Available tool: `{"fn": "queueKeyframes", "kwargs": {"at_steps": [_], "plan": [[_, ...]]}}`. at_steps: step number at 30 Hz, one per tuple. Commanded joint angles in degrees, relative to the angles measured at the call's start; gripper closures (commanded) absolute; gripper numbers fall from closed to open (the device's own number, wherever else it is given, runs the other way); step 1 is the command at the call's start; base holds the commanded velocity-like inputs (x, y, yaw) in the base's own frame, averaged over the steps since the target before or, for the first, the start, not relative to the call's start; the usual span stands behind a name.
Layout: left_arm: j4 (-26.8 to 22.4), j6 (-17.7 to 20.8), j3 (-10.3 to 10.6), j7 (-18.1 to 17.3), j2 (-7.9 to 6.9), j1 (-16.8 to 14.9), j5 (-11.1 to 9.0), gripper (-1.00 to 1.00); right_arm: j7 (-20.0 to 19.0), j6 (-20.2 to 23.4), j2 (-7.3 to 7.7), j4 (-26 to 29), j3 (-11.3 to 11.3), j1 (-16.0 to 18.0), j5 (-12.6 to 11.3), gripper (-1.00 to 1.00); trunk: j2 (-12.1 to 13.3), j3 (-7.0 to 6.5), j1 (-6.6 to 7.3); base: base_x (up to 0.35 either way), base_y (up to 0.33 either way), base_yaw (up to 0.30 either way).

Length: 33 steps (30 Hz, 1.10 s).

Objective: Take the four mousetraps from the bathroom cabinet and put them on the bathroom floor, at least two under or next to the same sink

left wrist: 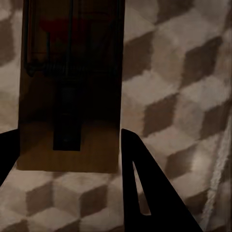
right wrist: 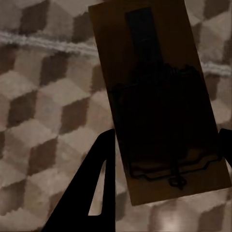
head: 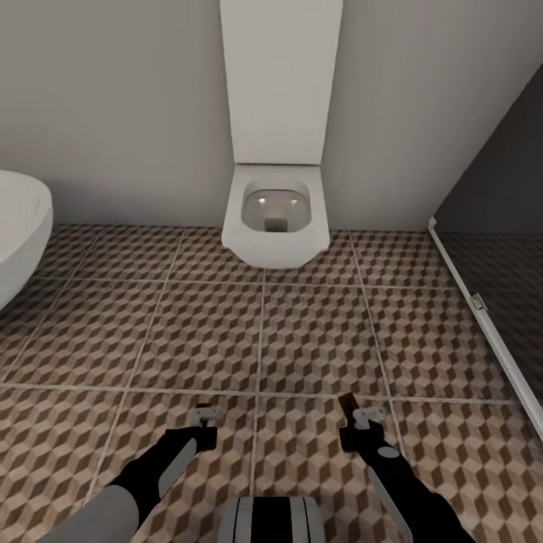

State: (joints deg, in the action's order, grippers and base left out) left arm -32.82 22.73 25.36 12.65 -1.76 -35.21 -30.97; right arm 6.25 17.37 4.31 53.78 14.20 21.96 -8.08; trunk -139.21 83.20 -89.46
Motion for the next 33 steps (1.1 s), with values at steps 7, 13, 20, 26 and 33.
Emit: {"fn": "queueKeyframes", "kwargs": {"at_steps": [7, 13, 20, 26, 33], "plan": [[-0.1, 0.2, 0.5, 0.6, -0.09, 0.0, -0.4, 1.00, 0.5, 0.2, 0.08, 0.1, 0.3, 0.0, -0.7, 1.00, 0.0, 0.04, -0.02, 0.289, 0.000, 0.000], [-0.1, 0.2, 0.5, 0.6, -0.09, 0.0, -0.4, 1.00, 0.5, 0.2, 0.08, 0.1, 0.3, 0.0, -0.7, 1.00, 0.0, 0.04, -0.02, 0.279, 0.000, 0.000], [-0.1, 0.2, 0.5, 0.6, -0.09, 0.0, -0.4, 1.00, 0.5, 0.2, 0.01, 0.1, 0.3, 0.0, -0.7, 1.00, 0.0, 0.04, -0.02, 0.275, 0.000, 0.000], [-0.1, 0.2, 0.5, 0.6, -0.09, 0.0, -0.4, 1.00, 0.5, 0.2, 0.00, 0.1, 0.3, 0.0, -0.7, 1.00, 0.0, 0.04, -0.02, 0.261, 0.000, 0.000], [-0.1, 0.2, 0.5, 0.6, -0.09, 0.0, -0.4, 1.00, 0.5, 0.2, 0.00, 0.1, 0.4, 0.0, -0.7, 1.00, 0.0, 0.04, -0.02, 0.224, 0.000, 0.000]]}}
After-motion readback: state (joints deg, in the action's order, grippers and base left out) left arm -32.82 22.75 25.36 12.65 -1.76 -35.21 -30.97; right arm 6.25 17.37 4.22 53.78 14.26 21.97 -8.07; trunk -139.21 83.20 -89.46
